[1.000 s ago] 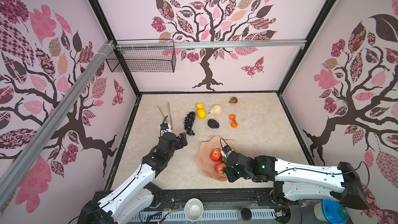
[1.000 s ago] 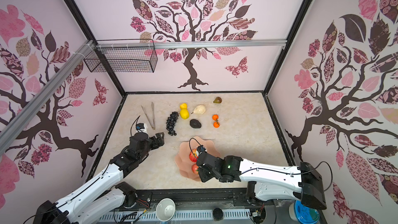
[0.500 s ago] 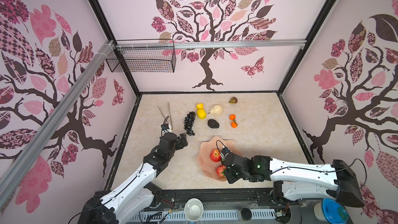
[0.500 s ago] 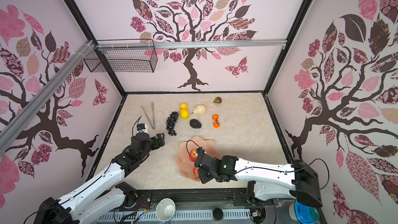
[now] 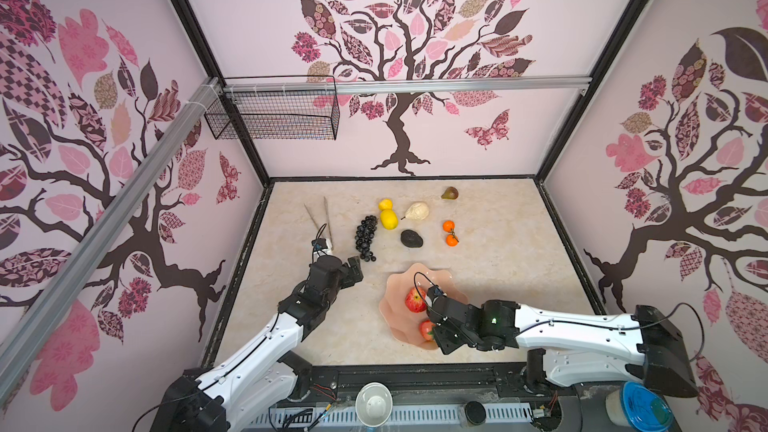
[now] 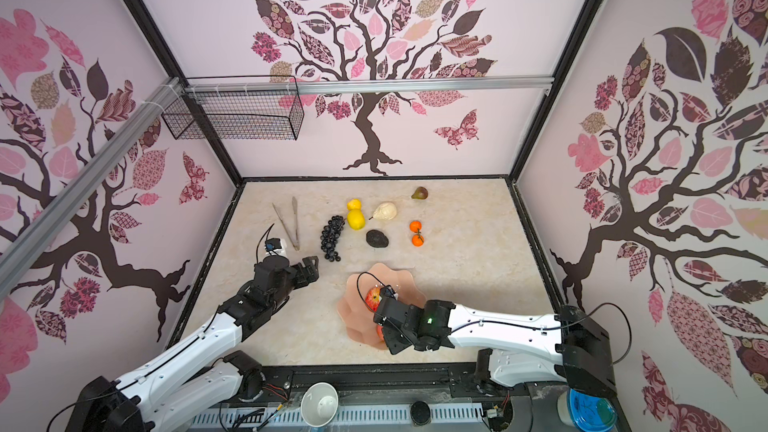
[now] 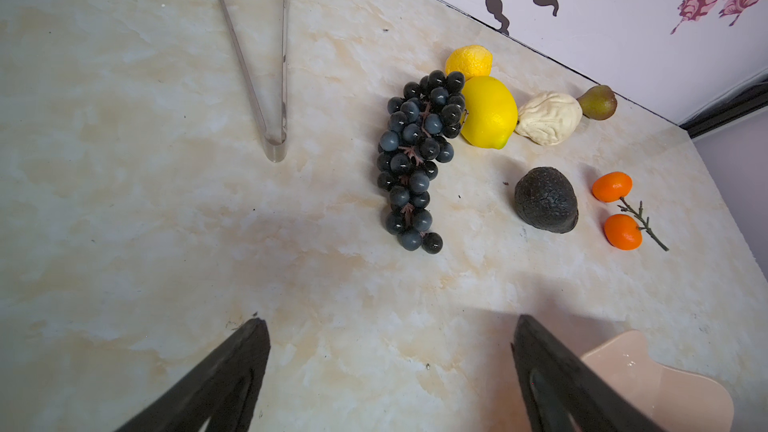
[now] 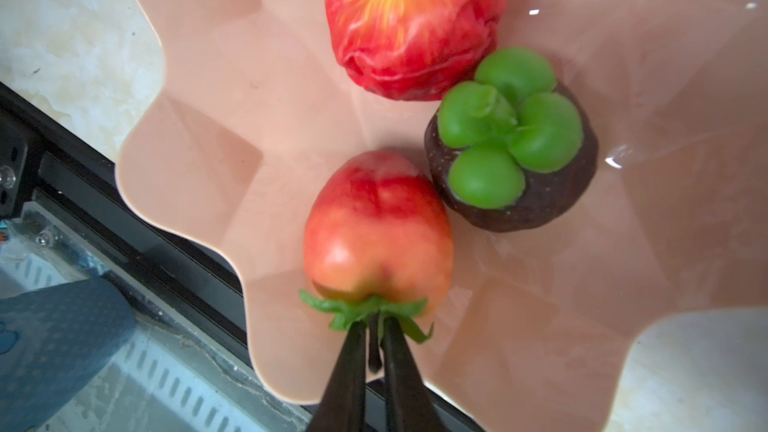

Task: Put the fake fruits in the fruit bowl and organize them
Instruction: 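Lower the red pear into the bowl beside the apple and open the right gripper, then reach the left gripper to the dark avocado and grasp it while the right withdraws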

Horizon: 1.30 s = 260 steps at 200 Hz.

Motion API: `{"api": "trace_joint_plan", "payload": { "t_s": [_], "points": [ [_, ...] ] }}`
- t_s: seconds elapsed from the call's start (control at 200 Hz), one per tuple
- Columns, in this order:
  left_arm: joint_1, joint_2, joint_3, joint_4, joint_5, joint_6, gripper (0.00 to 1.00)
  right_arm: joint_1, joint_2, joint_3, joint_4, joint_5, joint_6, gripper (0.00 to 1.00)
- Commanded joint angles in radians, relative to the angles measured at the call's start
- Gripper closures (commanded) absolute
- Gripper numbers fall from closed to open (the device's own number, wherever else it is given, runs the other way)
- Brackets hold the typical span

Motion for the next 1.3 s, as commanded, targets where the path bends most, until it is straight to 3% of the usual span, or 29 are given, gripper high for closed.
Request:
{"api": "trace_joint_plan", "payload": {
  "t_s": [0.0, 0.26, 0.475, 0.77, 0.91, 1.06, 1.296],
  "points": [
    [0.007, 0.004, -0.032, 0.017, -0.002, 0.008, 0.05, 0.004, 0.009, 0.031, -0.016, 0.018, 0.005, 0.82],
    [0.008, 0.004, -0.034, 0.019, -0.009, 0.012, 0.05, 0.004, -0.021, 0.032, -0.011, 0.008, 0.014, 0.78],
    [0.007, 0.004, -0.028, 0.011, -0.011, 0.015, 0.05, 0.004, -0.067, 0.069, -0.062, 0.030, -0.011, 0.66],
    [0.007, 0.035, 0.072, -0.018, 0.113, 0.004, 0.06, -0.004, -0.169, 0.123, -0.119, 0.285, -0.114, 0.44],
    [0.001, 0.136, 0.174, -0.049, 0.209, 0.001, 0.07, -0.065, -0.203, 0.121, -0.056, 0.410, -0.182, 0.36],
    [-0.050, 0.300, 0.308, -0.090, 0.240, 0.021, 0.08, -0.224, -0.279, 0.044, 0.131, 0.418, -0.230, 0.31],
    [-0.132, 0.600, 0.573, -0.229, 0.236, 0.064, 0.07, -0.273, -0.335, -0.032, 0.291, 0.449, -0.123, 0.19]
  ]
}}
